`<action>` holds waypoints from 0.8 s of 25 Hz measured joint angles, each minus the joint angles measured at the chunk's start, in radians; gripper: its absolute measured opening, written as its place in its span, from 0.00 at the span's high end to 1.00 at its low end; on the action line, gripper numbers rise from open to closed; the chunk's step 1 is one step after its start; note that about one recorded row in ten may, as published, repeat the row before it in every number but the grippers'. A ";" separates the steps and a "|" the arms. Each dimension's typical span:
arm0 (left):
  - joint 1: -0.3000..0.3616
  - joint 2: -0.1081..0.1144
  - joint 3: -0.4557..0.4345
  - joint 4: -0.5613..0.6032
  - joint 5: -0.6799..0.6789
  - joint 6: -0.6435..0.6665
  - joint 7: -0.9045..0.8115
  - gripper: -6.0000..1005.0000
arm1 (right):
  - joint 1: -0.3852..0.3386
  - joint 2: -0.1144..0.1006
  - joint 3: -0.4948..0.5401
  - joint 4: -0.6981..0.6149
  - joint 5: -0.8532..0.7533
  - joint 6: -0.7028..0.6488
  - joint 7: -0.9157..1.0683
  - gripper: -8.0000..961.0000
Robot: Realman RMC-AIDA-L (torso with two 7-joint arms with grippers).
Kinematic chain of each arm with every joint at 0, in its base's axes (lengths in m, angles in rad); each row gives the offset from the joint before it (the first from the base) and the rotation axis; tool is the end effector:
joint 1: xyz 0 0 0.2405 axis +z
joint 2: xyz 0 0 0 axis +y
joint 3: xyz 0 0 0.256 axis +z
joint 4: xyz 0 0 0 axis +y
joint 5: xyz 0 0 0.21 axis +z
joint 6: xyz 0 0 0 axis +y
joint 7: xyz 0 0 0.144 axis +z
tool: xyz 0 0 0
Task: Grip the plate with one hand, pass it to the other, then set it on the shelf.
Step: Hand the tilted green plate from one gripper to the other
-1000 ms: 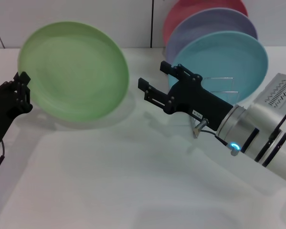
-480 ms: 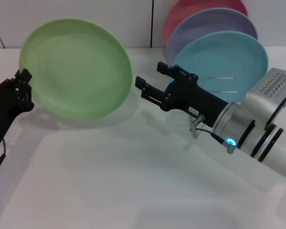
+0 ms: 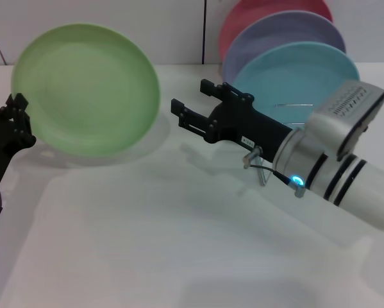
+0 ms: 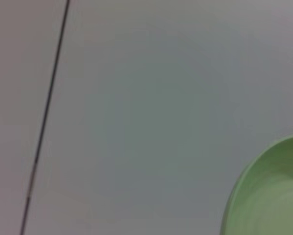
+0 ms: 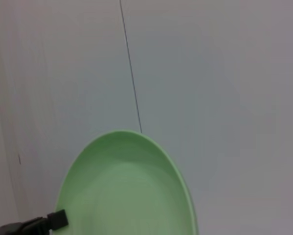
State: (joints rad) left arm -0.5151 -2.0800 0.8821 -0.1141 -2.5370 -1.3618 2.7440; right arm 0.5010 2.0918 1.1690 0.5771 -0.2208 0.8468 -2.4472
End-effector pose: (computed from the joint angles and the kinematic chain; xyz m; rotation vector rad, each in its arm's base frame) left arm -0.3246 0.3202 -0.0121 -1.6186 -0.6399 -0.8919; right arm 0.1845 0.3579 -0.0910 -2.2639 0.5042 0.9735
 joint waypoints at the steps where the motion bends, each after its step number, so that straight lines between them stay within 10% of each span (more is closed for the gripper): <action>1: -0.002 0.000 -0.017 -0.009 0.000 0.000 0.015 0.96 | 0.007 0.000 0.000 0.000 0.000 -0.010 0.000 0.21; 20: -0.024 0.000 -0.275 -0.113 0.091 0.003 0.200 0.96 | 0.135 0.001 0.000 0.024 0.000 -0.211 0.001 0.21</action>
State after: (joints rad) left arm -0.5394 -2.0801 0.6067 -0.2274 -2.4461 -1.3592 2.9440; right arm 0.6362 2.0923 1.1689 0.6012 -0.2207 0.6362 -2.4466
